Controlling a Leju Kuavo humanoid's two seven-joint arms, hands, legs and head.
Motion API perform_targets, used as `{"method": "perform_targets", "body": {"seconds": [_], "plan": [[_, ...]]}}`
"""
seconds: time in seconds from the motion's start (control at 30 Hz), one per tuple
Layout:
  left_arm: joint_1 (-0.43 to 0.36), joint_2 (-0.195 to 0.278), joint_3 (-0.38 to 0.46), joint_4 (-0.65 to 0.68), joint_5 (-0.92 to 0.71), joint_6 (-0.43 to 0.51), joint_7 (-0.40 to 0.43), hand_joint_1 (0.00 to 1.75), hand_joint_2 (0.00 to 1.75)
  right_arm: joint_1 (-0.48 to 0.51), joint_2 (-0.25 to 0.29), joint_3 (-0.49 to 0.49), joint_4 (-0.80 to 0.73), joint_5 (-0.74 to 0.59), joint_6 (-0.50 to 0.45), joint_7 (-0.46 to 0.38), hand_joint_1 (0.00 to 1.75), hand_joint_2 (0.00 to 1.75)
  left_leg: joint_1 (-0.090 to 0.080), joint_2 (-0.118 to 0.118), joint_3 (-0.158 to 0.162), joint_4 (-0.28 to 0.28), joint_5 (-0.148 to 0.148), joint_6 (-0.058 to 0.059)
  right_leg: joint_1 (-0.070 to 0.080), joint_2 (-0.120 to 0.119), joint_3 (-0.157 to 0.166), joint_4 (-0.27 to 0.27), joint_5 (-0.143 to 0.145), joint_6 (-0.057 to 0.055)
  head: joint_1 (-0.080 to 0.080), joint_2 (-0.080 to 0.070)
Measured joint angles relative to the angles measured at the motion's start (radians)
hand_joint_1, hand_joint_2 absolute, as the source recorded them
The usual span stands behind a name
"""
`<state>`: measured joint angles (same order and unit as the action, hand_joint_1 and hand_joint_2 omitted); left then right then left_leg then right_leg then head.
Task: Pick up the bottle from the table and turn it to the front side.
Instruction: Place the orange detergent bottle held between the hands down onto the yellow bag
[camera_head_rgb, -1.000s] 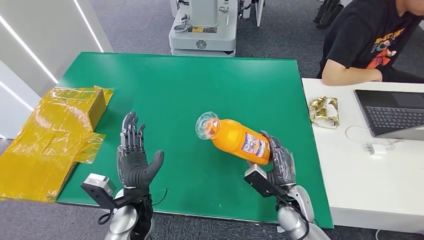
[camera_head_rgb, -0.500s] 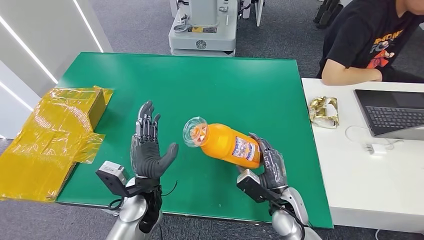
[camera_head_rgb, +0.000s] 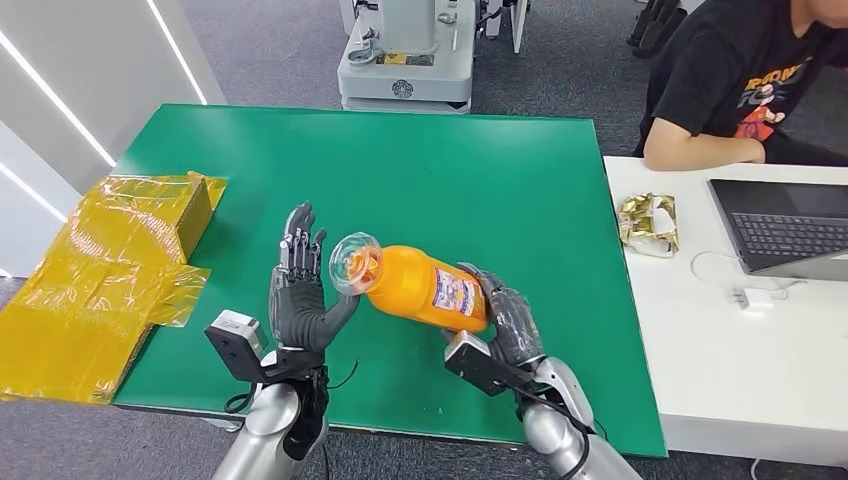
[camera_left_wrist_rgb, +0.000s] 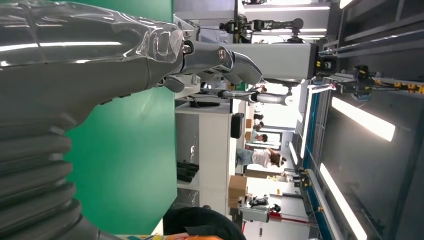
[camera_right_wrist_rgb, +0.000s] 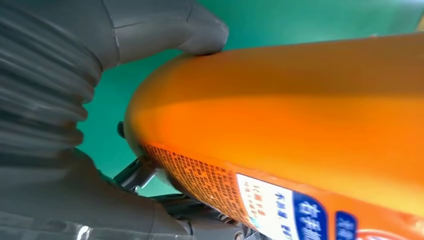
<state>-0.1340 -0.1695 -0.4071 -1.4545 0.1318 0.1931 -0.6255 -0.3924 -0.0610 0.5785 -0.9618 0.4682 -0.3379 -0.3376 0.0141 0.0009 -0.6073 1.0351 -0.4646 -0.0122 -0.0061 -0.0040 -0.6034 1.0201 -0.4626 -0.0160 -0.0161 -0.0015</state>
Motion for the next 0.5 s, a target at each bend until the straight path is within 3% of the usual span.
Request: {"method": "perform_targets", "body": {"seconds": [0.23, 0.5], "plan": [[-0.014, 0.0, 0.001, 0.013, 0.015, 0.006, 0.007, 0.0, 1.75, -0.026, 0.025, 0.043, 0.066, 0.017, 0.091, 0.041, 1.75, 1.75, 0.0, 0.0, 0.0, 0.0, 0.0, 0.0, 0.0, 0.0, 0.0, 0.0, 0.0, 0.0, 0.0, 0.0], [-0.02, 0.0, 0.001, 0.016, 0.023, 0.016, 0.018, 0.0, 1.75, -0.038, 0.064, 0.044, 0.088, 0.0, 0.03, 0.078, 1.75, 1.75, 0.0, 0.0, 0.0, 0.0, 0.0, 0.0, 0.0, 0.0, 0.0, 0.0, 0.0, 0.0, 0.0, 0.0]]}}
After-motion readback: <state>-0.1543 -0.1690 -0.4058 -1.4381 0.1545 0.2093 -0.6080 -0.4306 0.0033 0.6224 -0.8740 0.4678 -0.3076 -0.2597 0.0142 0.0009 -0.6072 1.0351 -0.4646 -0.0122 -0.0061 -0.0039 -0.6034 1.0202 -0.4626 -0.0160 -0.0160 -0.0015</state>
